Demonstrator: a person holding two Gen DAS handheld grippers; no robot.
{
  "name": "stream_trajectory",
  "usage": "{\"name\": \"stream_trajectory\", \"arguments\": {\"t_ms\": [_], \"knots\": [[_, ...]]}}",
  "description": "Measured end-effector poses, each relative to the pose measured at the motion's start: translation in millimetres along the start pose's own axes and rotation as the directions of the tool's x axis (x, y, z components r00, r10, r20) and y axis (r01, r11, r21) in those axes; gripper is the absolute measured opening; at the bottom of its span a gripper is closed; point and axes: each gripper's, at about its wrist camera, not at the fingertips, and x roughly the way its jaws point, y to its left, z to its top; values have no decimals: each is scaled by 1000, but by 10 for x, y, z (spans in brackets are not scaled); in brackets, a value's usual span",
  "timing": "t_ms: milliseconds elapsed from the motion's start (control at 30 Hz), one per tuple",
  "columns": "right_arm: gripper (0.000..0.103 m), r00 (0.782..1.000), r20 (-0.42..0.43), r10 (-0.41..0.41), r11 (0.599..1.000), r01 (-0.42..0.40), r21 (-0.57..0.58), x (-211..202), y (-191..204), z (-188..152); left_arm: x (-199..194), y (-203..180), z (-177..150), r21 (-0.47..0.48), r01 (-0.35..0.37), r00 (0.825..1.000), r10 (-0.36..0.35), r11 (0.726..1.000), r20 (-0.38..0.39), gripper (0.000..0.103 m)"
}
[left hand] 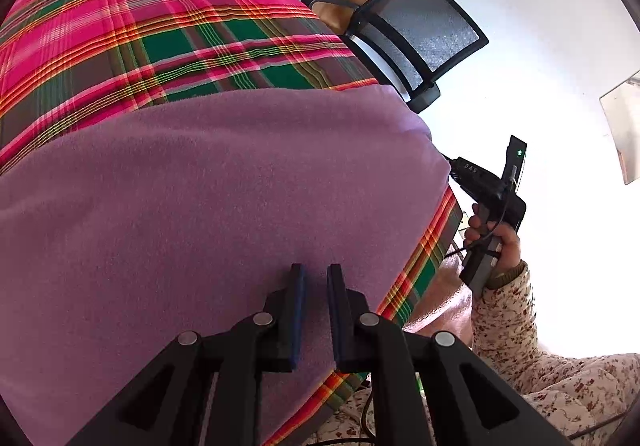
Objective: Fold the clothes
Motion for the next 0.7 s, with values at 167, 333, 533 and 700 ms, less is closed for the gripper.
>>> {"name": "stream_trajectory", "arguments": {"t_ms": [167, 333, 533, 700], "knots": [[10, 977, 34, 210, 977, -208, -38, -126, 193, 145, -24, 47, 15, -2, 13, 1000, -13, 1000, 2, 11], [22, 934, -65, 350, 920, -356, -162, -13, 674, 131, -67, 128, -7, -29, 24, 1000, -24, 999, 15, 11], [30, 927, -72, 368, 901, -375, -218, -30, 844, -43, -149, 237, -101, -54, 50, 999, -49, 997, 22, 11], [33, 964, -71, 256, 954, -263, -140, -18, 725, -54, -233, 265, -180, -53, 74, 997, -72, 996, 38, 11]]}}
